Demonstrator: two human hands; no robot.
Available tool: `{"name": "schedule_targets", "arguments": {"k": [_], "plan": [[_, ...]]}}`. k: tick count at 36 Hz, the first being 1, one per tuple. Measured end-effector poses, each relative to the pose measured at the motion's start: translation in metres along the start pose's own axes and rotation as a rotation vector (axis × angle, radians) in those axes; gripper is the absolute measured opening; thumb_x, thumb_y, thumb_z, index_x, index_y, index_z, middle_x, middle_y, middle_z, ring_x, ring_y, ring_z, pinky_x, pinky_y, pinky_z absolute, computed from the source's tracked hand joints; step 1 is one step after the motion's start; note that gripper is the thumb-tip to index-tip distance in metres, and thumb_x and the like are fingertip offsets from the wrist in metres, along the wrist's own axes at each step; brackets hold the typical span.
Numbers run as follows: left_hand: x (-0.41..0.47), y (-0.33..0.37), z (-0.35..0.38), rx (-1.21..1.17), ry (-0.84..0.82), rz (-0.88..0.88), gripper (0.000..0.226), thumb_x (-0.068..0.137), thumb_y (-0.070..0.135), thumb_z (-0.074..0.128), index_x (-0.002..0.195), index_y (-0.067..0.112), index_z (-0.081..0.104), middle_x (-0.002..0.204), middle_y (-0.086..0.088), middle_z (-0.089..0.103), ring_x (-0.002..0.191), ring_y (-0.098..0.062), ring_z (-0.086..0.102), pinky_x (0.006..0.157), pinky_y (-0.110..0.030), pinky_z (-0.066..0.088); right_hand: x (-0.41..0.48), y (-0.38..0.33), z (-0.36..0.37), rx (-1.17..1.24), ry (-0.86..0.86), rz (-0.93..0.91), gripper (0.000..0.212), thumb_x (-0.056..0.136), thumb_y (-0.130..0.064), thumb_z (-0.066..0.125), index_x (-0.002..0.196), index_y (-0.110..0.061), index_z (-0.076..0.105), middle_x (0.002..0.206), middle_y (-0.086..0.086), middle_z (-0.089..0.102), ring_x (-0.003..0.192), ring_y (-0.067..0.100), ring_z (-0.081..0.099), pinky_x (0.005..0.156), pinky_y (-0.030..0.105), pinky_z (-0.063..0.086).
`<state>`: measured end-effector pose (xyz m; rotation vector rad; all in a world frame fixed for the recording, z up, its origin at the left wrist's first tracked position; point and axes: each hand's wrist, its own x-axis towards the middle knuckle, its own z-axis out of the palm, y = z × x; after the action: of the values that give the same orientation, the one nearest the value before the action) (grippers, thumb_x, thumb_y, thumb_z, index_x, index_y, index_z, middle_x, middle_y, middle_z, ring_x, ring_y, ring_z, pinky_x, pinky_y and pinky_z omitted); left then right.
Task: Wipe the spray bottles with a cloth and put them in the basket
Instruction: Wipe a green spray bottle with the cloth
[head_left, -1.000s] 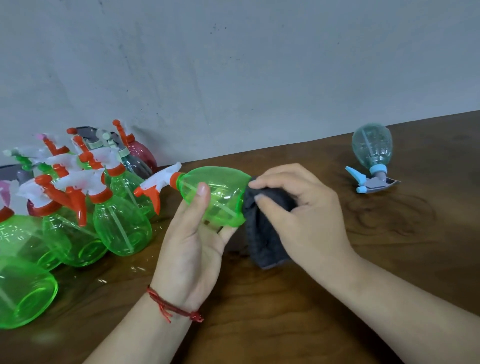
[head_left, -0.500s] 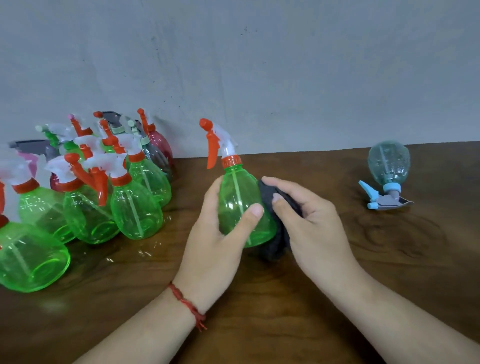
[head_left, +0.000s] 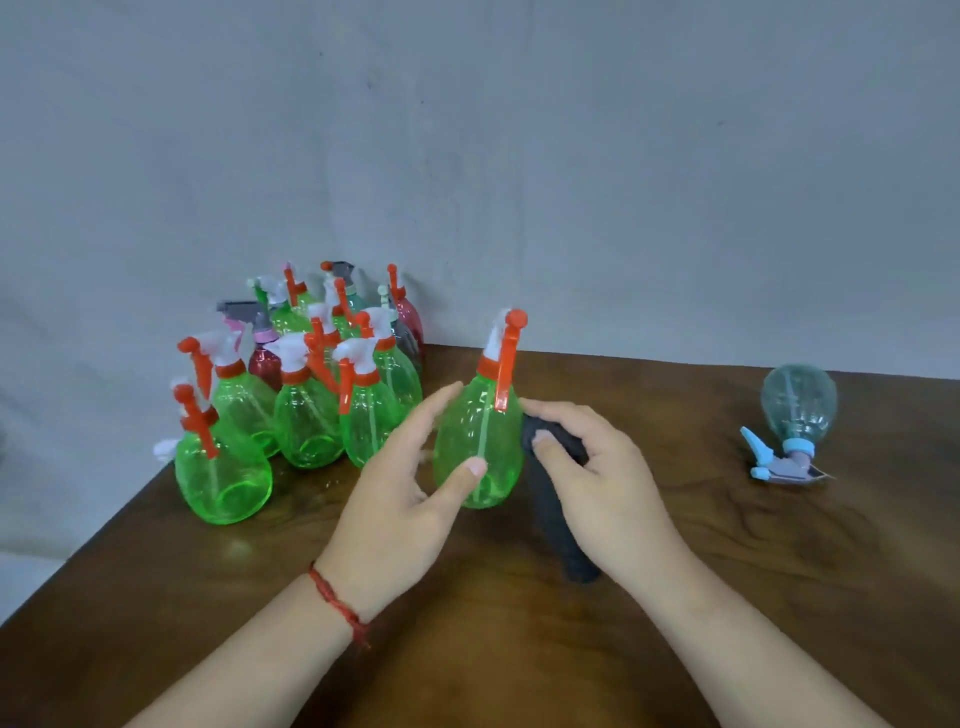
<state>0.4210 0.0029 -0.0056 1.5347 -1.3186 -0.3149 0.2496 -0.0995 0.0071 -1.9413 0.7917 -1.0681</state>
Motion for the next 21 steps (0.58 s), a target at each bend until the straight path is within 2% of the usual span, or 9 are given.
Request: {"name": "schedule_targets", "arguments": {"k": [2,5,10,13,15,16,18,20,21], "plan": [[-0.009,-0.009,-0.02,0.034,0.034,-0.028,0.066,0.101,0.022,0.073,0.153,0.049,0.042,0.137,0.057,0.045,0.134,0.026,0.04,0.105,-0.002,0.036,0.002,-0.013,0.013,-0.026,-0.113,0.022,0.04,0.103,-0.014,0.06,0.129,-0.043,0.072,0.121,-0.025,0.068,0.12,-0.008,0.06,0.104,0.016,0.046],[-0.027,-0.024,-0.047,0.055,0.064,-0.075,0.067,0.1,0.035,0.073,0.148,0.063,0.036,0.147,0.048,0.04,0.143,0.021,0.034,0.114,-0.019,0.037,0.002,-0.03,0.038,-0.076,-0.233,0.059,0.042,0.103,-0.019,0.06,0.135,-0.045,0.068,0.123,-0.027,0.065,0.119,-0.009,0.058,0.104,0.015,0.045],[-0.056,-0.039,-0.088,0.12,0.119,-0.143,0.064,0.102,0.037,0.069,0.144,0.066,0.032,0.145,0.049,0.035,0.131,0.028,0.036,0.116,-0.019,0.036,-0.004,-0.054,0.087,-0.182,-0.359,0.065,0.045,0.104,-0.025,0.056,0.144,-0.047,0.059,0.132,-0.025,0.059,0.122,-0.003,0.055,0.098,0.009,0.041],[-0.064,-0.051,-0.1,0.191,0.142,-0.188,0.065,0.103,0.037,0.067,0.157,0.049,0.033,0.153,0.033,0.039,0.101,0.024,0.052,0.095,0.001,0.039,-0.004,-0.061,0.111,-0.259,-0.439,0.085,0.05,0.103,-0.026,0.054,0.149,-0.047,0.053,0.153,-0.02,0.053,0.142,0.005,0.046,0.113,0.022,0.039],[-0.065,-0.062,-0.104,0.216,0.151,-0.222,0.066,0.104,0.035,0.067,0.161,0.041,0.034,0.152,0.024,0.043,0.081,0.021,0.052,0.079,0.001,0.041,0.0,-0.064,0.125,-0.294,-0.474,0.12,0.054,0.1,-0.026,0.054,0.15,-0.047,0.052,0.155,-0.017,0.053,0.144,0.008,0.048,0.118,0.03,0.041],[-0.065,-0.067,-0.105,0.223,0.154,-0.235,0.067,0.104,0.033,0.067,0.161,0.038,0.033,0.151,0.02,0.046,0.081,0.021,0.051,0.08,-0.003,0.042,0.002,-0.064,0.131,-0.307,-0.487,0.136,0.056,0.098,-0.026,0.054,0.15,-0.047,0.053,0.154,-0.016,0.055,0.141,0.01,0.052,0.116,0.03,0.044],[-0.065,-0.074,-0.108,0.237,0.154,-0.257,0.068,0.105,0.032,0.066,0.163,0.033,0.031,0.155,0.013,0.049,0.107,0.021,0.054,0.1,-0.017,0.044,0.007,-0.067,0.14,-0.305,-0.528,0.176,0.059,0.096,-0.023,0.055,0.15,-0.046,0.052,0.144,-0.012,0.063,0.122,0.009,0.064,0.101,0.025,0.052],[-0.065,-0.08,-0.111,0.254,0.174,-0.271,0.069,0.105,0.032,0.066,0.164,0.028,0.031,0.161,0.007,0.048,0.14,-0.003,0.05,0.117,-0.028,0.041,0.012,-0.069,0.148,-0.276,-0.584,0.204,0.063,0.096,-0.02,0.056,0.152,-0.047,0.049,0.117,-0.013,0.072,0.085,0.0,0.067,0.072,0.017,0.051],[-0.064,-0.082,-0.112,0.273,0.191,-0.271,0.069,0.104,0.032,0.066,0.164,0.026,0.032,0.162,0.005,0.047,0.144,-0.013,0.049,0.119,-0.033,0.041,0.014,-0.069,0.151,-0.275,-0.603,0.207,0.065,0.095,-0.018,0.055,0.153,-0.048,0.048,0.103,-0.015,0.069,0.071,-0.002,0.061,0.063,0.016,0.046]]}}
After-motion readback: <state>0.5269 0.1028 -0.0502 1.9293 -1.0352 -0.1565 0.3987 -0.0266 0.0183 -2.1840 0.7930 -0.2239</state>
